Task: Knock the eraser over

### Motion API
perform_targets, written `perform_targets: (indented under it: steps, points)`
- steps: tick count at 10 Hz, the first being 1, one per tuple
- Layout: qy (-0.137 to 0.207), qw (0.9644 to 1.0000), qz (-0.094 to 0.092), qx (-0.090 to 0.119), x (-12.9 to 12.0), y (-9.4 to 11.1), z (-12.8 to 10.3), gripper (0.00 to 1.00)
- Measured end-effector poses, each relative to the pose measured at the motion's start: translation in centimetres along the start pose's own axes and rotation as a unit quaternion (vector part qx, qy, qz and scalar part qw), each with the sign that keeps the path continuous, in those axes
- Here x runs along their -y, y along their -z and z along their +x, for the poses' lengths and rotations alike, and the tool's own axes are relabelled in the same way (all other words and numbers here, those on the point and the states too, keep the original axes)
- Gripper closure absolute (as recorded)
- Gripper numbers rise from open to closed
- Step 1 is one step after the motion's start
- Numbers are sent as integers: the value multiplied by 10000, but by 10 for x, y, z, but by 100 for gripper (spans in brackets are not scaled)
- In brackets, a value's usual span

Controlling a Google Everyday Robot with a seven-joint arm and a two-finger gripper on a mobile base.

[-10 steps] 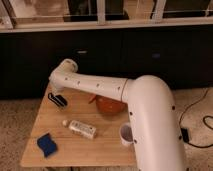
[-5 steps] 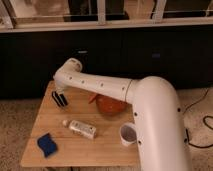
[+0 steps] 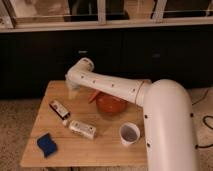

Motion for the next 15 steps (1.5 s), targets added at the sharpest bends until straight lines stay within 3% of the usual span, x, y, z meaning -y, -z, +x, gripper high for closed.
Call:
perform_targets:
  steps: [1, 2, 4, 7, 8, 9, 13, 15]
  points:
    - [33, 10000, 0, 46, 0, -4, -15, 26]
    - [36, 10000, 13, 60, 5, -12, -35, 38]
    - [34, 10000, 40, 56, 11, -21, -59, 46]
    - [23, 10000, 84, 41, 15, -21, -67, 33]
    - [11, 9999, 95, 56, 14, -17, -62, 36]
    - [2, 9999, 115, 65, 13, -13, -55, 46]
    - [25, 9998, 164, 132, 14, -13, -71, 86]
    - [53, 9996, 213, 201, 16, -11, -73, 99]
